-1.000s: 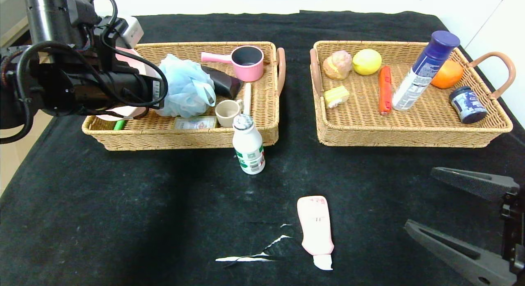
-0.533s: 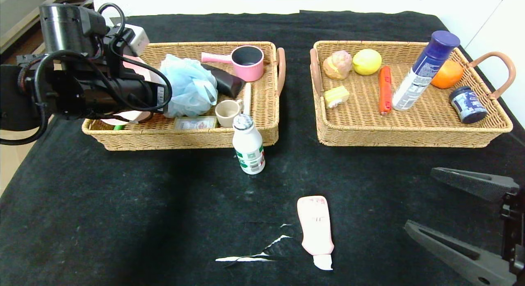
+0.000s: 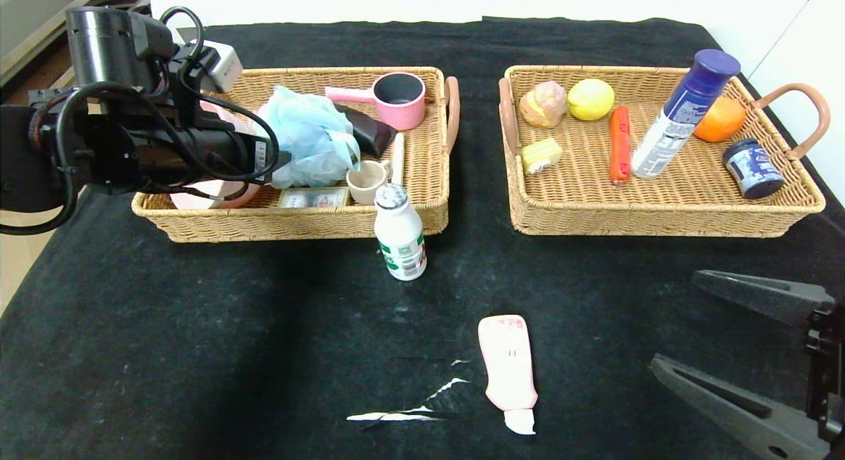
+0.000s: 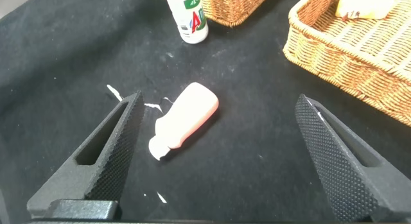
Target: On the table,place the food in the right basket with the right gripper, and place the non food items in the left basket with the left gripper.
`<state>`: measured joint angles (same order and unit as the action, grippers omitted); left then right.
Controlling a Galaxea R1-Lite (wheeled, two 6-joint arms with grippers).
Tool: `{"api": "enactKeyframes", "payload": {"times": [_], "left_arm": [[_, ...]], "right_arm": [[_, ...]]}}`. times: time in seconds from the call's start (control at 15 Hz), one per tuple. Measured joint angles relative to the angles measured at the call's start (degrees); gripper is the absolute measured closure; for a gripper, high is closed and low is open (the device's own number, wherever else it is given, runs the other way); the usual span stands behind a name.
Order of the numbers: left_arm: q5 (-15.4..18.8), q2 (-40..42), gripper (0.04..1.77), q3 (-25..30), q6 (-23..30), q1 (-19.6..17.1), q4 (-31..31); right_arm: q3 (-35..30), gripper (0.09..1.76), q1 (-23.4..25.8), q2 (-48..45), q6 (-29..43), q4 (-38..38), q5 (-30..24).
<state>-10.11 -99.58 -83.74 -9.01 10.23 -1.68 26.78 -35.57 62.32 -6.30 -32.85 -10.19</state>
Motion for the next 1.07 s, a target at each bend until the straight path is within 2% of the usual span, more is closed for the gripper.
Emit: {"api": "enactKeyframes", "payload": {"times": [0.4,0.73,1.07], "left_arm": [[-0.3,1.5,0.35,1.3,0.1,0.7,0.4],[-2.0,5.4,0.23,4.3,0.3,3.2,1.4],[-2.0,11.0,0.17,9.8,0.8,3.7,2.2]], "right_arm": [[0.0,0.14,0.0,0.0,0.0,0.0,0.0],[0.0,0.14,0.0,0.0,0.0,0.0,0.0],[-0.1,0.14,0.0,0.0,0.0,0.0,0.0]]}}
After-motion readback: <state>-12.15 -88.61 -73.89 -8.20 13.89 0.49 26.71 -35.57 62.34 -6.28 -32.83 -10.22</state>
